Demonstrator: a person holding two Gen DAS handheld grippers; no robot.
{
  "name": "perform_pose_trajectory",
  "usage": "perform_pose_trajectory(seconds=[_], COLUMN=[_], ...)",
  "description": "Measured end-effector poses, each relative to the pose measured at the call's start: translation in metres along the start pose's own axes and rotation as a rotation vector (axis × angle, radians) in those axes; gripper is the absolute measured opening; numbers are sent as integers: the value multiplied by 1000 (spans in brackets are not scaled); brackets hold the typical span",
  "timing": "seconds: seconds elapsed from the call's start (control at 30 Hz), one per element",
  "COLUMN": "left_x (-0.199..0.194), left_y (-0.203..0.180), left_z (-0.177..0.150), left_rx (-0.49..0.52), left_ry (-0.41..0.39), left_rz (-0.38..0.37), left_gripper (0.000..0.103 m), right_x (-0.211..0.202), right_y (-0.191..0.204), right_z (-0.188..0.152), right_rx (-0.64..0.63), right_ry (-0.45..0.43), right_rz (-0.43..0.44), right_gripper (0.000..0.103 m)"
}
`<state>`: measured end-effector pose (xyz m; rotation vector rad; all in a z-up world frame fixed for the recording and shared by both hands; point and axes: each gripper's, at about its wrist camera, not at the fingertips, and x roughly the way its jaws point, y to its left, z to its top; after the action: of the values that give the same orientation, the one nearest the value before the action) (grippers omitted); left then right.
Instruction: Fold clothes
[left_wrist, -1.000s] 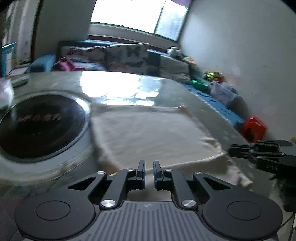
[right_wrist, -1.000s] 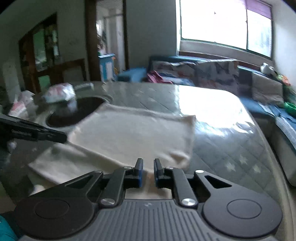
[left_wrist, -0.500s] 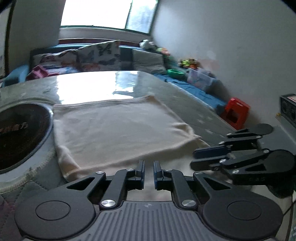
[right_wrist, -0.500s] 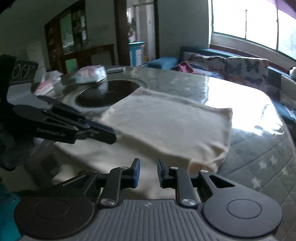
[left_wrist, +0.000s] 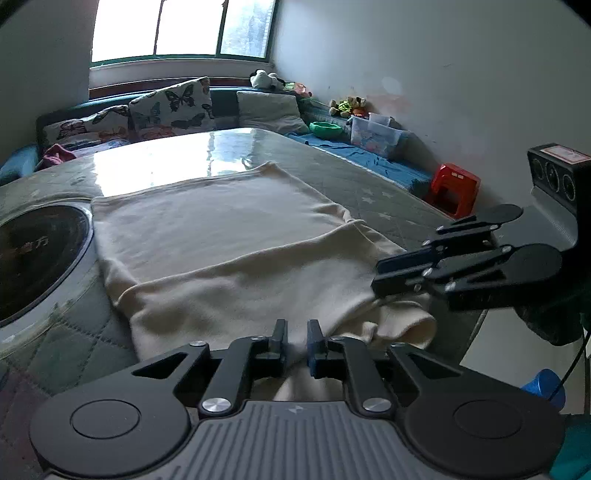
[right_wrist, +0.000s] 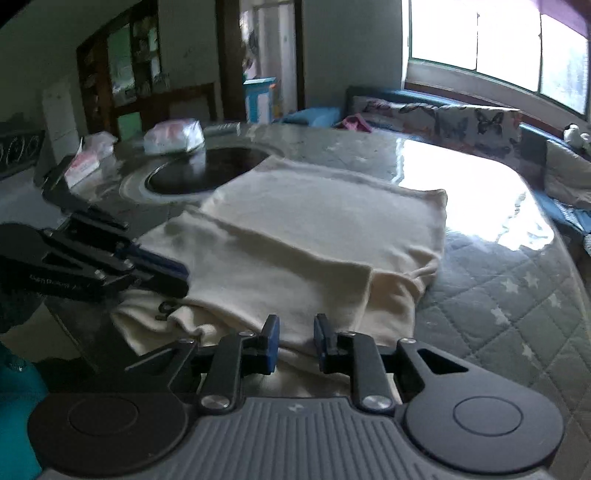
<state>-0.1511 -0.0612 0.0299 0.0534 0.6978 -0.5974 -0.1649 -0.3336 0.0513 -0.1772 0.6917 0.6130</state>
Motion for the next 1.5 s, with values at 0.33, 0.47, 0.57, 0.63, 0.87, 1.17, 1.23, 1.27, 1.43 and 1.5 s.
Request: perform_pose_trajectory(seconds=[0.33, 0.47, 0.57, 0.63, 0.87, 1.17, 1.23, 1.27, 1.43, 1.5], left_x=[-46, -47, -37, -31, -20, -28, -27, -27, -23, -21], left_y=[1, -14, -25, -30, -39, -13, -5, -2, 11, 14], left_z=[-17, -29, -35, -37, -44, -12, -2, 1, 9, 8], left_rx=[107, 228, 308, 343, 457, 289, 248, 236, 191, 173], left_ry=[-1, 17, 13, 2, -42, -110, -113, -115, -119, -113], left_rz=[38, 16, 18, 13, 22, -3, -7, -10, -16, -14], left_gripper=[43, 45, 45, 45, 32, 8, 8, 8, 8, 8], right_x=[-14, -20, -25, -29, -39, -39, -36, -33, -8, 0], right_y=[-1, -1, 1, 3, 11, 32, 36, 37, 40, 35], right_z=[0, 0, -2, -3, -12, -17, -14, -13, -4, -1], right_rx=[-6, -38, -60, -76, -165, -366, -402, -421, -472, -453], right_ry=[-5, 5, 13, 21, 55, 37, 10, -3, -13, 7], right_rz=[21, 18, 14, 14, 12, 30, 42, 46, 56, 77], right_gripper=[26, 34, 41, 42, 54, 61, 61, 61, 49, 39])
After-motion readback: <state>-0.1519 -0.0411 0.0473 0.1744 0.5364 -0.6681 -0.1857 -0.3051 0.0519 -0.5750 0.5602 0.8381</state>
